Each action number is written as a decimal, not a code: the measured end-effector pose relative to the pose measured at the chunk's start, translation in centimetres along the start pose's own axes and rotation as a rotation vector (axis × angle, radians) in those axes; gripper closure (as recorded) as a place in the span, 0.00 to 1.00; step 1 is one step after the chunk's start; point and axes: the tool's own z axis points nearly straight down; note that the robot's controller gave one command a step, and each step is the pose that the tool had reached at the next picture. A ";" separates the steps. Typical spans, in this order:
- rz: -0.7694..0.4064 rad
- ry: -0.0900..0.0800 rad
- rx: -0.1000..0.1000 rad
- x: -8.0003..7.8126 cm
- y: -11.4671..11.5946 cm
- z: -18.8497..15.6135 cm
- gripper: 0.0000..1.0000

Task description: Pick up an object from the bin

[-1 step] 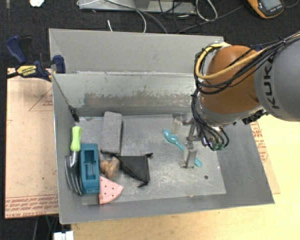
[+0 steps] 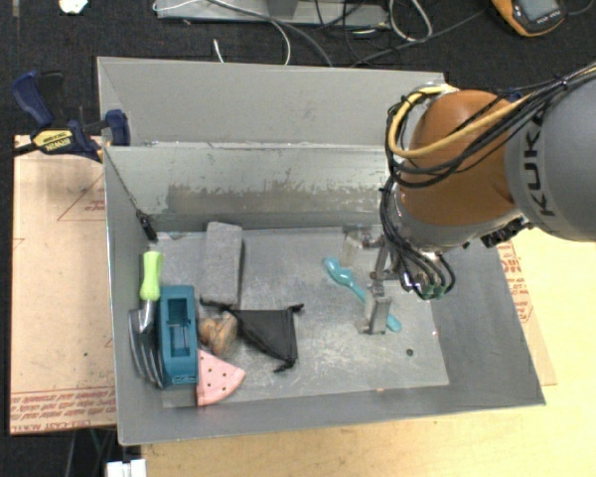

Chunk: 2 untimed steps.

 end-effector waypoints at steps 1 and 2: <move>0.024 -0.005 0.000 0.1 0.4 0.6 0.00; -0.047 -0.002 0.000 1.2 -3.5 0.0 0.00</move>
Offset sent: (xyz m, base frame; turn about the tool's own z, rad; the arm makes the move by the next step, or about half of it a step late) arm -0.0213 -0.0885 0.0221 -0.2619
